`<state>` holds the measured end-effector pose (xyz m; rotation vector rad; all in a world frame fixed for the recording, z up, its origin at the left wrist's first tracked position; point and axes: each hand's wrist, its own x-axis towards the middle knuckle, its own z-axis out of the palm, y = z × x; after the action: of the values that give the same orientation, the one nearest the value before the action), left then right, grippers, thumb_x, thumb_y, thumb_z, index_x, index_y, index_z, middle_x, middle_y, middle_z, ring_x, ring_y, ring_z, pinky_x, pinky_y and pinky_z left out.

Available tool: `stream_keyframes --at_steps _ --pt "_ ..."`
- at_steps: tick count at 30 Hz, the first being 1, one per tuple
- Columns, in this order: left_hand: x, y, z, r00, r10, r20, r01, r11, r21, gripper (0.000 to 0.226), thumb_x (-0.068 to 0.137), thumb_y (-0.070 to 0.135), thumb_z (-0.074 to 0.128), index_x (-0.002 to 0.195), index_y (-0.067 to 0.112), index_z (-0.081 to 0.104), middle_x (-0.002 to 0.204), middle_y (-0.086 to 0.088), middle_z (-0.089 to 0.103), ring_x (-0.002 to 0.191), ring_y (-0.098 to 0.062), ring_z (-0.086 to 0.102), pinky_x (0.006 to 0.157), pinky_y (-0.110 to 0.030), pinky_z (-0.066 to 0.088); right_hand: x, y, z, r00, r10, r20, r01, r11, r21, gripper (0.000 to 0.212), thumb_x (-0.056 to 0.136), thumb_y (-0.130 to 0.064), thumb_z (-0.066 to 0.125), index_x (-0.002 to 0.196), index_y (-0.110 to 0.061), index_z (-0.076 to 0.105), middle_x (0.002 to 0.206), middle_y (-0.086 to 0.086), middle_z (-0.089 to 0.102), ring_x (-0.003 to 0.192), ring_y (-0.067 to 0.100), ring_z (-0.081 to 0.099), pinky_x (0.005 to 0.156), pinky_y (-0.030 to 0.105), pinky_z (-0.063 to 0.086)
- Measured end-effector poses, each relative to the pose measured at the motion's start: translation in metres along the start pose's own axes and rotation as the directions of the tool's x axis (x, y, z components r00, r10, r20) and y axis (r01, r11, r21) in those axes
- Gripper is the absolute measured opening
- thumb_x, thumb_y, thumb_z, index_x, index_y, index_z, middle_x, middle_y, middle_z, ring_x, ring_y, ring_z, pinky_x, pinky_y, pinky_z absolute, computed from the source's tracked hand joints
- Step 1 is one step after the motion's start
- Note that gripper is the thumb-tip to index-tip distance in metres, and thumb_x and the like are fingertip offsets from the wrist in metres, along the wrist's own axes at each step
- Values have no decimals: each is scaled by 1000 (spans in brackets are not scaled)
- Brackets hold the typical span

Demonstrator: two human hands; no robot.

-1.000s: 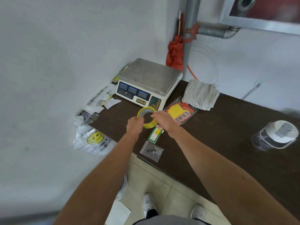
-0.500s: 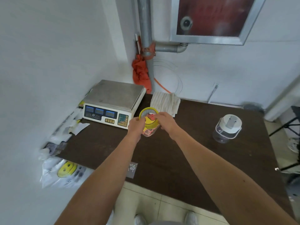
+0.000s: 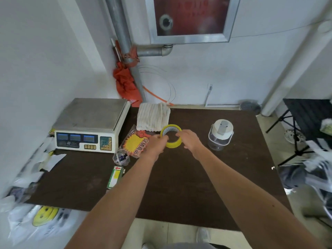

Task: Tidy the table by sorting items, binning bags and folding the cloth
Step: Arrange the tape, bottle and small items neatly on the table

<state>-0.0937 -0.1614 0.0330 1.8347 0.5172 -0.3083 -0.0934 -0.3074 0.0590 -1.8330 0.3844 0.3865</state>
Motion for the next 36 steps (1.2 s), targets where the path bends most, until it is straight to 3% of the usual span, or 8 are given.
stream_keyframes --at_steps 4,10,18,30,36 --pt "5 -3 26 999 -18 32 16 999 52 14 87 31 62 93 20 68 110 -12 72 105 -27 68 84 -41 57 7 16 -19 998 53 -20 -53 999 4 40 88 -35 62 124 -16 63 117 1 61 109 22 58 102 47 49" --pt "14 -5 58 996 -59 73 54 995 78 12 84 33 64 89 23 67 111 -11 72 104 -26 69 87 -43 58 15 33 -43 990 141 -15 -141 990 -11 42 88 -37 62 124 -15 66 119 4 62 109 23 58 101 45 49" --pt "21 -3 83 983 -132 123 115 984 136 31 89 34 61 117 21 64 113 -4 67 104 -21 64 93 -43 56 26 46 -60 983 184 22 -182 980 -80 46 92 -38 56 130 -12 61 127 6 58 115 27 55 105 47 46" --pt "30 -4 83 962 -214 172 188 970 153 48 90 32 63 135 18 53 121 -3 62 110 -19 62 93 -39 53 38 49 -55 980 129 154 -91 968 -233 37 103 -27 44 128 -5 60 139 17 49 128 32 46 111 48 38" --pt "33 -4 84 952 -231 202 205 969 140 51 91 31 62 139 19 50 127 -3 60 114 -20 60 94 -38 51 48 60 -53 982 158 105 -146 983 -114 40 96 -25 54 127 -1 62 133 22 59 123 39 54 102 45 46"
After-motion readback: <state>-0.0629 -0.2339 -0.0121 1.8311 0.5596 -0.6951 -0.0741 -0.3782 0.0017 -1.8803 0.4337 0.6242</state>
